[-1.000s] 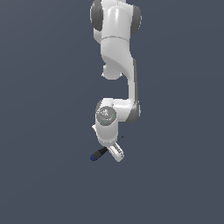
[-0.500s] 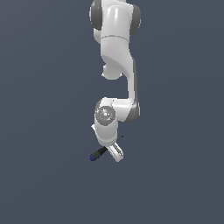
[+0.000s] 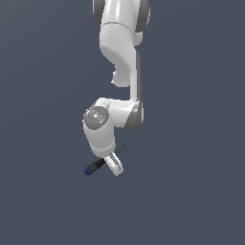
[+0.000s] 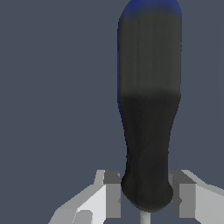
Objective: Pick up the object and move it to a goal position.
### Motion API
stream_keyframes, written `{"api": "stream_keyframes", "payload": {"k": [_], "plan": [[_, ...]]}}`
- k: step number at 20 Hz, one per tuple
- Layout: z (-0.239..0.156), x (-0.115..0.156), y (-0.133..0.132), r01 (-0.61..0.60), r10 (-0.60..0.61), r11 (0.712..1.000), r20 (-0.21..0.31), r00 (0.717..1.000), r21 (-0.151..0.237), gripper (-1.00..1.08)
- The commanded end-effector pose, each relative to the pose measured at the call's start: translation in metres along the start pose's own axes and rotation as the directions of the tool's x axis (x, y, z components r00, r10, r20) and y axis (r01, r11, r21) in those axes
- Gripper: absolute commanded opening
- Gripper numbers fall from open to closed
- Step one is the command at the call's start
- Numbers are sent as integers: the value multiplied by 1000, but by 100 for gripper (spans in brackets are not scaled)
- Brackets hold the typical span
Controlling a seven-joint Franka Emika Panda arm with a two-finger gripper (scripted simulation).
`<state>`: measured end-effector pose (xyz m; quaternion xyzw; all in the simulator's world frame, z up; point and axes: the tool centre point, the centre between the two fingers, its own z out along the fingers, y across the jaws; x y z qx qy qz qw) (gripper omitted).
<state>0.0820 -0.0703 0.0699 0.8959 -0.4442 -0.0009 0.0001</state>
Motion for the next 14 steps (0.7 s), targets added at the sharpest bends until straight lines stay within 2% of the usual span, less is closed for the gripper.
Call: {"api": "stream_keyframes", "payload": {"k": [1, 7, 14], "plan": [[-20, 17, 8, -1, 1, 1000, -1, 1000, 1, -100], [-52, 45, 20, -1, 1, 1000, -2, 1000, 1, -100], [-63, 56, 23, -1, 1, 1000, -2, 1000, 1, -100]]}}
